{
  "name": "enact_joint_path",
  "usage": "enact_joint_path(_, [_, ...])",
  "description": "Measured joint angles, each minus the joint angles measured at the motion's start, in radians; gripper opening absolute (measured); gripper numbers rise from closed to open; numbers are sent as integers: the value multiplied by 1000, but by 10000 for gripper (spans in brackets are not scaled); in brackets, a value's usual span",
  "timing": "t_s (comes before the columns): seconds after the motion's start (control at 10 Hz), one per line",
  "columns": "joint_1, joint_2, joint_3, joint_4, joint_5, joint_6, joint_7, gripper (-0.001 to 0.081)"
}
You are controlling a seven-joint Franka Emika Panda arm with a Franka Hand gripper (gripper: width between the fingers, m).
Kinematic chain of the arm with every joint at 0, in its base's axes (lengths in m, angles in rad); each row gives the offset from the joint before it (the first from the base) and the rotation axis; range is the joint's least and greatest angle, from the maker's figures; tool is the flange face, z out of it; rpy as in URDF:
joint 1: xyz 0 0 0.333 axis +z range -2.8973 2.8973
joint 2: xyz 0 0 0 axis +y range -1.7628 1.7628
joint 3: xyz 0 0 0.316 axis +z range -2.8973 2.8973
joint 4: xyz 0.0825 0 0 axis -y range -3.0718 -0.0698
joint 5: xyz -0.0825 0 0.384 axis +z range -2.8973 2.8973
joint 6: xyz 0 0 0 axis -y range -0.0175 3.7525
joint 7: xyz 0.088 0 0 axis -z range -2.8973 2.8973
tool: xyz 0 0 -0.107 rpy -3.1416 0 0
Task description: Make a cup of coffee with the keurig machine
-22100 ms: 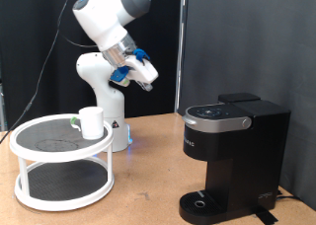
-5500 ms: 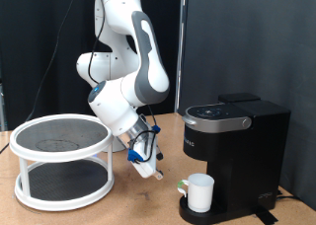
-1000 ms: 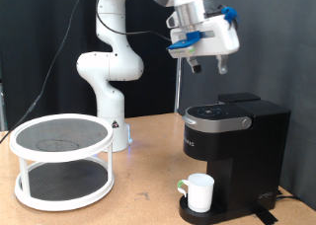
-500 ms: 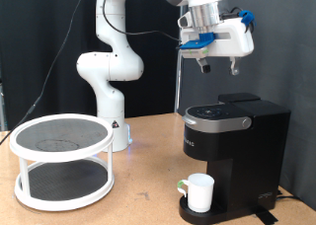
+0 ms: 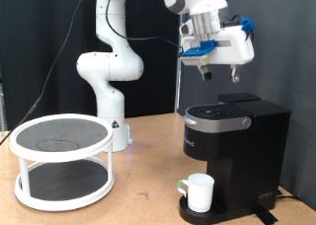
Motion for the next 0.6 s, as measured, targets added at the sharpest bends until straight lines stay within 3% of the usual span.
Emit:
enact_joint_path(0.1, [0, -3, 3, -19, 0, 6, -6, 808])
enact_joint_path(0.2, [1, -9, 5, -42, 0, 19, -15, 712])
enact_joint_path(0.3, [2, -15, 6, -68, 0, 37, -23, 712])
enact_joint_path(0.5, [3, -24, 8, -111, 0, 63, -30, 392])
enact_joint_path(0.6, [3, -29, 8, -131, 0, 72, -34, 392])
